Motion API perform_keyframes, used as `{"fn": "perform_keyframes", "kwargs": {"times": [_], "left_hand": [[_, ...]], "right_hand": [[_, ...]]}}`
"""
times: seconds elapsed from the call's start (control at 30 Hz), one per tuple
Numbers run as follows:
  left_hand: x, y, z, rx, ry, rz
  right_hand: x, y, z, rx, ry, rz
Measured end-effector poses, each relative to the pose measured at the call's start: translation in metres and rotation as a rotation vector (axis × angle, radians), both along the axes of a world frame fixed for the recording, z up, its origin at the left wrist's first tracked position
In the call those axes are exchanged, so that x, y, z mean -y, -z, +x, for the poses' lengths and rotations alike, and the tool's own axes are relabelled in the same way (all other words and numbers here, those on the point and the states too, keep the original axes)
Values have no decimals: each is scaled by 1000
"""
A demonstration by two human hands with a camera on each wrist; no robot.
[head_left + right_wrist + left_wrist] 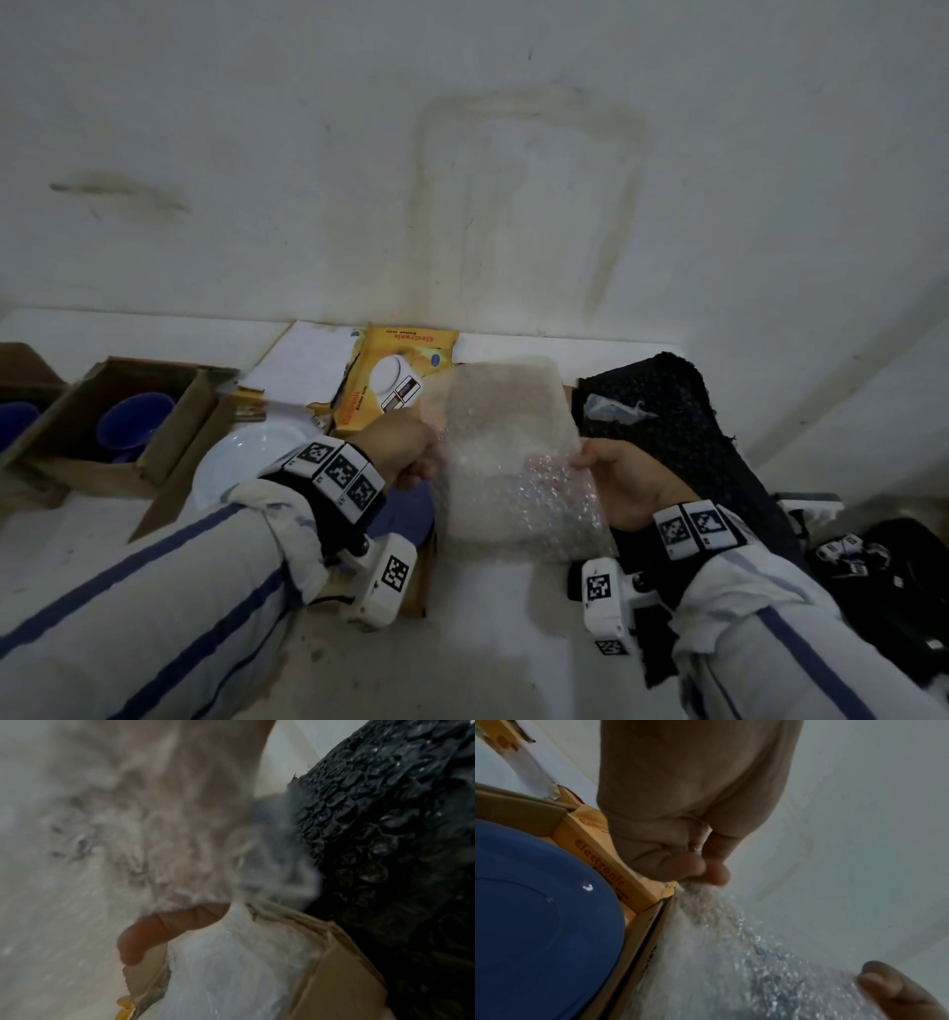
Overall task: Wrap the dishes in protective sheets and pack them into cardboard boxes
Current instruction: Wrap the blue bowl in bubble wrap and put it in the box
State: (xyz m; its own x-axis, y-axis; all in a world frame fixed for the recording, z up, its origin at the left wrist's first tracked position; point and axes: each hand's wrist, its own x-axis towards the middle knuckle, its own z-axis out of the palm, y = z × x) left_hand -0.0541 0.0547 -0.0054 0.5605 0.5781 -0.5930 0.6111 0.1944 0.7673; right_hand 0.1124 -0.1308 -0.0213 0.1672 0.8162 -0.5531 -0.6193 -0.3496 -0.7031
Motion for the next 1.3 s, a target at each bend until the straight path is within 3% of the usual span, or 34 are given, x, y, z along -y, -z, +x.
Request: {"fn": "perform_keyframes", "kwargs": {"times": [0.17,0.27,0.37,0.47,0.63,0.83,0.97,1.1,1.17,1.3], "left_hand": [[7,-2,-1,26,2,-31],[6,-2,-1,51,15,9],[1,-1,-3,65,33,19],[-4,1,-6,112,-1,30],[-10,1,1,291,-237,59],[-5,-11,8,552,-226,67],[5,-1,9,394,-183,12],[17,21,-2,60,82,-1],[17,28,-6,-36,199,61],[11,32,-3,-120,380,339]], "right_hand": [[-1,-1,6,-44,32,157],[-4,4,17,-54,220,195],[-8,3,22,-26,279,146],[-11,-5,19,131,318,98],[-13,-15,22,543,374,114],[-10,-35,30,894,394,116],[-3,-26,28,1210,176,-103],[5,-4,20,1289,-393,-395],[6,5,16,1308,-566,-475],[-1,8,10,1280,-601,-616]]}}
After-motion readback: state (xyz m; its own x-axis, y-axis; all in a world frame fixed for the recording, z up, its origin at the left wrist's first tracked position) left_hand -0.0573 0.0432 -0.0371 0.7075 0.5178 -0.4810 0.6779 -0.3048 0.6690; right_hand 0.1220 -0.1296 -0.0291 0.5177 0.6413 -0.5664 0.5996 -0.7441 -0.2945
